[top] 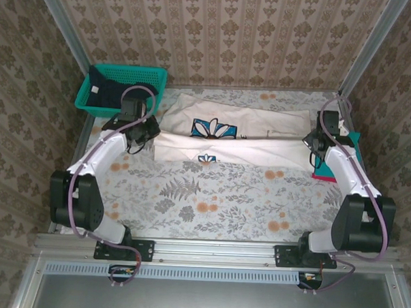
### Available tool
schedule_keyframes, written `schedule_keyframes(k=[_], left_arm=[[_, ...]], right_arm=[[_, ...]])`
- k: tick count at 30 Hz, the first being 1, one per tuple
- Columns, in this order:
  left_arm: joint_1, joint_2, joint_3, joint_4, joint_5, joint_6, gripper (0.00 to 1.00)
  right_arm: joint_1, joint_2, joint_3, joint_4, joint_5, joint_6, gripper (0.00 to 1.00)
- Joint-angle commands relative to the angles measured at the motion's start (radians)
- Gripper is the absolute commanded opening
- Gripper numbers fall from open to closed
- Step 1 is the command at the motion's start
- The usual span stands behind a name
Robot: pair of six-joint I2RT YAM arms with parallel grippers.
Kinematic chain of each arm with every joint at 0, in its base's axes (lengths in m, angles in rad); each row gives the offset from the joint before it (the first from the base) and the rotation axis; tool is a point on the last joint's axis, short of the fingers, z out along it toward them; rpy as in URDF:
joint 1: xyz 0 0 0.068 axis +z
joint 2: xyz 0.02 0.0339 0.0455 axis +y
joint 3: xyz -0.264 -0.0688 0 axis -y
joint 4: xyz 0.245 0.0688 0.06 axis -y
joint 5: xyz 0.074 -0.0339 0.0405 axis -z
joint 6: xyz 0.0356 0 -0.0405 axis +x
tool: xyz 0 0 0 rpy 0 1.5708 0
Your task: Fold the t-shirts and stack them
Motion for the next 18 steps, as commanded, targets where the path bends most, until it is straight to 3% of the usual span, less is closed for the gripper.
schedule_keyframes(k=[1, 18], left_arm=[[0.014, 0.044, 0.076, 0.021, 0.024, 0.065, 0.00], [0.025, 0.209, 0.213, 0.021, 0.019, 0.103, 0.00]], right_arm=[[-0.006, 0.047, 0.052, 0.016, 0.072, -0.047, 0.00], [-0.006, 0.276, 0.173, 0.056, 0.080, -0.113, 0.00]])
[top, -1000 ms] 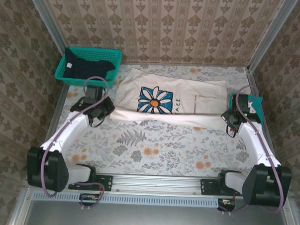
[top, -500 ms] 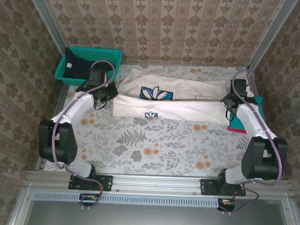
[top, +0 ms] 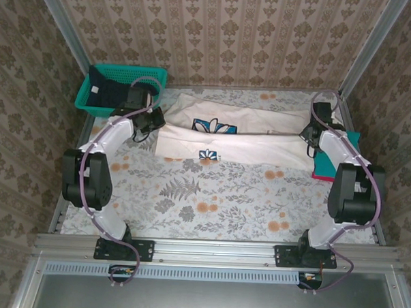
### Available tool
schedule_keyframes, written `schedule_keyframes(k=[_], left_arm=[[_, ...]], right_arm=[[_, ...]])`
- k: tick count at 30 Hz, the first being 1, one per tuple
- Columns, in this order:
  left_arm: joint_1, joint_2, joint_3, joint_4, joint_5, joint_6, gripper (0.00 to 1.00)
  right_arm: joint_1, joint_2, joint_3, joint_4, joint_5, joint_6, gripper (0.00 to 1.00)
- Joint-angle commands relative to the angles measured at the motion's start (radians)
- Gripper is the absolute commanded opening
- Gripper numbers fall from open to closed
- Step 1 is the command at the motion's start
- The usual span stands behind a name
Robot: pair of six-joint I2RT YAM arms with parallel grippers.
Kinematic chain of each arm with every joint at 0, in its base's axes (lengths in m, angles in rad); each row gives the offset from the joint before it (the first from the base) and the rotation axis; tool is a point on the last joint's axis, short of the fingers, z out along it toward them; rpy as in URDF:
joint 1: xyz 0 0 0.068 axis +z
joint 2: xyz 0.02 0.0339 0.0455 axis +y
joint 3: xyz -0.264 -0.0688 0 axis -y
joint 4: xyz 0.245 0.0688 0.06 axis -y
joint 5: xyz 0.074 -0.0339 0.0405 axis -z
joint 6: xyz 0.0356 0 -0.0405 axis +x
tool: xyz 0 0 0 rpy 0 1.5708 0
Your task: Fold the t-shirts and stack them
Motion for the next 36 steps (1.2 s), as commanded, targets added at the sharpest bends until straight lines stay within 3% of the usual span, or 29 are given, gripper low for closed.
schedule_keyframes(k=[1, 17, 23, 26, 28, 30, 32, 34, 36], left_arm=[[0.020, 0.023, 0.054, 0.013, -0.025, 0.029, 0.00], [0.031, 0.147, 0.149, -0.003, -0.024, 0.038, 0.00], [0.034, 0.154, 0.141, -0.005, -0.055, 0.037, 0.00], [0.034, 0.166, 0.155, -0.009, -0.046, 0.035, 0.00], [0.034, 0.171, 0.162, -0.011, -0.038, 0.029, 0.00], [0.034, 0.168, 0.163, -0.016, -0.044, 0.015, 0.13], [0.034, 0.149, 0.152, -0.002, -0.047, 0.007, 0.41], [0.028, 0.116, 0.129, 0.023, -0.054, -0.002, 0.61], [0.012, 0.083, 0.107, 0.055, -0.064, 0.001, 0.74]], right_arm=[[-0.006, 0.040, 0.049, 0.013, 0.039, -0.022, 0.00], [-0.015, 0.192, 0.133, 0.021, 0.032, -0.038, 0.00], [-0.026, 0.215, 0.147, 0.049, -0.038, -0.071, 0.00], [-0.028, 0.228, 0.168, 0.034, -0.060, -0.075, 0.08], [-0.028, 0.223, 0.167, 0.040, -0.075, -0.077, 0.25], [-0.027, 0.200, 0.154, 0.055, -0.081, -0.079, 0.44], [-0.028, 0.154, 0.120, 0.097, -0.085, -0.099, 0.59], [-0.028, 0.111, 0.087, 0.127, -0.097, -0.119, 0.64], [-0.026, 0.069, 0.057, 0.153, -0.145, -0.156, 0.67]])
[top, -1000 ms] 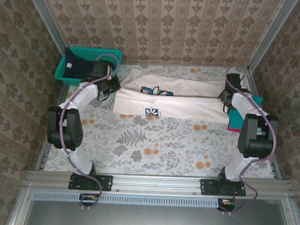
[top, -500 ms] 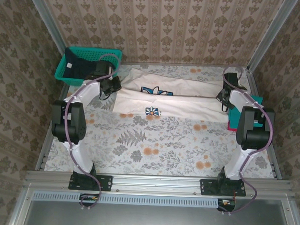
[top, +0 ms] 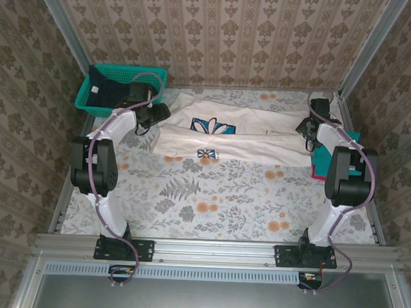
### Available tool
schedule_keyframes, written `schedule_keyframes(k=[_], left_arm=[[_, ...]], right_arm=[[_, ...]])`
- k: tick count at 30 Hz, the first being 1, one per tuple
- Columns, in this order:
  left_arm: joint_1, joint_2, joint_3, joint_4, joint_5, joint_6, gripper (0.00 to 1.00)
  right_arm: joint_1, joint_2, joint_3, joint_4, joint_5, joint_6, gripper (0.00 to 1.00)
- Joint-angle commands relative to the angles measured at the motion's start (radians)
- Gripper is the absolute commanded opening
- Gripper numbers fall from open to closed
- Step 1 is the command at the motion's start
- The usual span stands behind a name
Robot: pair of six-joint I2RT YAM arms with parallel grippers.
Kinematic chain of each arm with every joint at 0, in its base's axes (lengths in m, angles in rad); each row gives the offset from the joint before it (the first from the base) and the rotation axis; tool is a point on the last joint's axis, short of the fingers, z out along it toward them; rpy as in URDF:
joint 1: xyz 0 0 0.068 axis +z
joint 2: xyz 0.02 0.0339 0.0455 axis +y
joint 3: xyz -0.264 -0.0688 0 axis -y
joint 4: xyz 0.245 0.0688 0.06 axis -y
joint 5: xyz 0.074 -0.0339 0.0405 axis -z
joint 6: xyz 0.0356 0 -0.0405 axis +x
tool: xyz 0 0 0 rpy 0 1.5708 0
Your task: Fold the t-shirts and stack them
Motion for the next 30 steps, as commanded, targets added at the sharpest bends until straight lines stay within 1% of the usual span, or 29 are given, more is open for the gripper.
schedule_keyframes(k=[1, 2, 6, 8, 11, 15, 18, 24, 27, 30], left_arm=[[-0.024, -0.081, -0.022, 0.053, -0.028, 0.009, 0.77], [-0.037, -0.085, -0.022, 0.057, -0.026, 0.012, 0.81], [-0.084, -0.068, -0.044, 0.100, -0.018, -0.003, 0.83], [-0.101, -0.039, -0.055, 0.120, -0.003, -0.021, 0.83], [-0.120, -0.005, -0.079, 0.155, 0.014, -0.053, 0.83], [-0.141, 0.032, -0.111, 0.193, 0.033, -0.084, 0.83], [-0.145, 0.036, -0.166, 0.220, 0.026, -0.112, 0.83], [-0.146, -0.038, -0.342, 0.262, 0.009, -0.134, 0.83], [-0.144, -0.124, -0.462, 0.262, -0.013, -0.138, 0.83], [-0.144, -0.236, -0.602, 0.263, -0.042, -0.173, 0.83]], right_arm=[[-0.001, -0.101, -0.045, 0.064, -0.075, -0.059, 0.69], [0.002, -0.120, -0.066, 0.078, -0.101, -0.061, 0.70], [0.035, -0.144, -0.128, 0.122, -0.184, -0.071, 0.70], [0.053, -0.122, -0.135, 0.112, -0.187, -0.079, 0.68], [0.055, -0.063, -0.106, 0.050, -0.191, -0.081, 0.65], [0.058, -0.002, -0.083, 0.013, -0.260, -0.073, 0.65], [0.058, 0.018, -0.102, 0.015, -0.302, -0.047, 0.63], [0.058, -0.021, -0.192, -0.007, -0.326, -0.057, 0.65], [0.058, -0.075, -0.283, -0.009, -0.352, -0.054, 0.66], [0.064, -0.141, -0.386, -0.005, -0.385, -0.034, 0.66]])
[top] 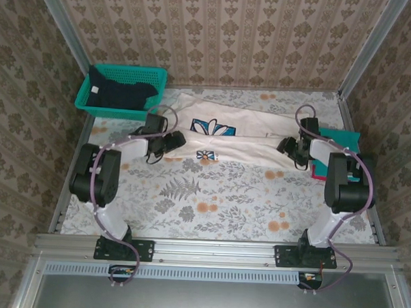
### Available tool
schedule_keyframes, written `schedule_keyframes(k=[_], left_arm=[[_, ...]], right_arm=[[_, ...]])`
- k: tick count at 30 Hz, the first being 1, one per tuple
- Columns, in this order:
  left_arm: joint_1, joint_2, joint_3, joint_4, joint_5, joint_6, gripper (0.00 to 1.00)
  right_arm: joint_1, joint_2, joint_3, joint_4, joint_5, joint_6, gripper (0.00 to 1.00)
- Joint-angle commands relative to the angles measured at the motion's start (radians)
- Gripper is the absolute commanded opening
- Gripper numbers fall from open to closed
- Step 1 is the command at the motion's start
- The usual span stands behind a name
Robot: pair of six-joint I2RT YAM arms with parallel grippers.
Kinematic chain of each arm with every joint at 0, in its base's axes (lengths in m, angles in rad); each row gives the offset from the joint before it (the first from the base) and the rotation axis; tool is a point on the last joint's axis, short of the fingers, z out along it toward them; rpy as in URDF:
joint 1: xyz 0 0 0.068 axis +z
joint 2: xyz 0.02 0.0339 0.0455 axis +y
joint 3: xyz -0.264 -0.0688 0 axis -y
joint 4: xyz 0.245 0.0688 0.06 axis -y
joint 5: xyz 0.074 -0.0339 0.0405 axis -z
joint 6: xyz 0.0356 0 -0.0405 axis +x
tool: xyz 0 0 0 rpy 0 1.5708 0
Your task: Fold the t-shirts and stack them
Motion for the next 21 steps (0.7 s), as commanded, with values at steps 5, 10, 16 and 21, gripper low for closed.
schedule_keyframes(k=[5, 10, 16, 21], left_arm=[[-0.008, -0.275, -0.311, -0.066, -0.059, -0.107, 0.83], [-0.053, -0.476, -0.385, -0.205, -0.110, -0.119, 0.83], [-0.057, -0.594, -0.327, -0.207, -0.167, -0.013, 0.83], [0.000, -0.343, -0.107, -0.114, -0.060, 0.149, 0.84]], right_arm=[[0.052, -0.145, -0.230, -0.090, -0.074, 0.063, 0.67], [0.093, -0.288, -0.318, -0.158, -0.048, 0.080, 0.67], [0.098, -0.411, -0.304, -0.157, 0.002, 0.070, 0.67], [0.190, -0.347, -0.175, -0.107, 0.000, 0.078, 0.68]])
